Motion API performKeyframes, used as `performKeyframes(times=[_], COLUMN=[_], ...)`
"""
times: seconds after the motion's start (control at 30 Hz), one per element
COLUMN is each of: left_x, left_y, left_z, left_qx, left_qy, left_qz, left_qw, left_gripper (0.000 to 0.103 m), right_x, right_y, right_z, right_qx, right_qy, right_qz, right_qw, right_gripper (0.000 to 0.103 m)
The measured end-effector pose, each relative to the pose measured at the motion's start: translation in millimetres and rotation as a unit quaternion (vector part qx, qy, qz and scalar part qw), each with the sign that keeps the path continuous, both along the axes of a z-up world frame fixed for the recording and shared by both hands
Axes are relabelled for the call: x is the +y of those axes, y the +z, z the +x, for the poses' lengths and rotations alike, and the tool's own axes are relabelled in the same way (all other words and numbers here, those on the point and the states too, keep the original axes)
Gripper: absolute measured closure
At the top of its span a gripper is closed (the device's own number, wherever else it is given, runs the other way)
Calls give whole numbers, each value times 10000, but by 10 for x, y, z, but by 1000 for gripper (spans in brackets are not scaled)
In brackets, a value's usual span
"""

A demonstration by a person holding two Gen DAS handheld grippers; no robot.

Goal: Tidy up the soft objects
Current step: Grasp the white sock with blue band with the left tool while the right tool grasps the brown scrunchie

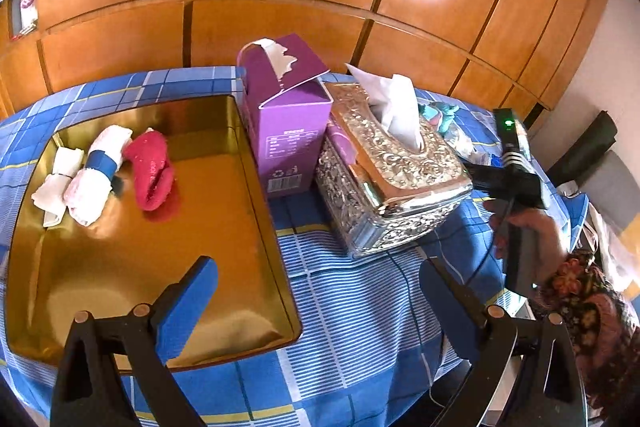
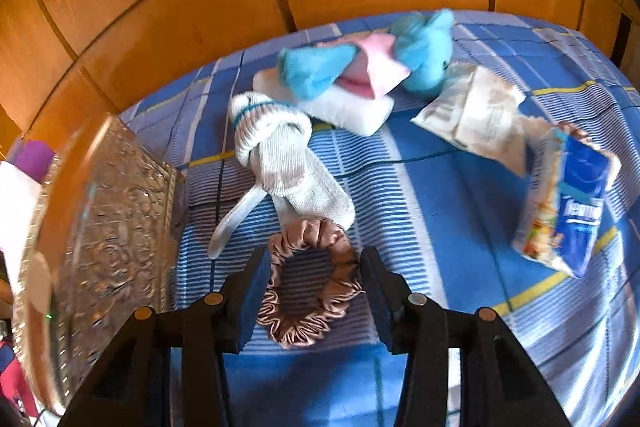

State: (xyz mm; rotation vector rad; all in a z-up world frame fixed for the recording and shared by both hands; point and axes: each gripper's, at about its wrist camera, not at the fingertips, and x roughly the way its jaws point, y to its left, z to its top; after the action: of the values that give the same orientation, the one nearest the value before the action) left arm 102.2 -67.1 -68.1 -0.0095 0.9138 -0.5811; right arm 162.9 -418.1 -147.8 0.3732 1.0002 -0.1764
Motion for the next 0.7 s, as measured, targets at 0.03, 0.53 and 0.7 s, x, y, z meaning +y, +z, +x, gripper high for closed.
performKeyframes(times=[0.03, 0.53, 0.7], left_x=[-29, -817, -1297], left_y=[8, 381, 614], left_z=[-6, -18, 45], left_qx=[-4, -159, -282], left_qy=[-19, -791, -1043], left_qz=[13, -140, -162], left_qw=[10000, 9966, 9940], left_gripper=[2, 2, 1], right_x=[-1, -330, -635], right_y=[-26, 45, 53], right_z=[14, -551, -750], right_qx=[-41, -1007, -1449], right_qy=[21, 90, -470], right_qz=[60, 14, 146], right_qw=[10000, 9949, 9882], right_gripper=[56, 94, 94])
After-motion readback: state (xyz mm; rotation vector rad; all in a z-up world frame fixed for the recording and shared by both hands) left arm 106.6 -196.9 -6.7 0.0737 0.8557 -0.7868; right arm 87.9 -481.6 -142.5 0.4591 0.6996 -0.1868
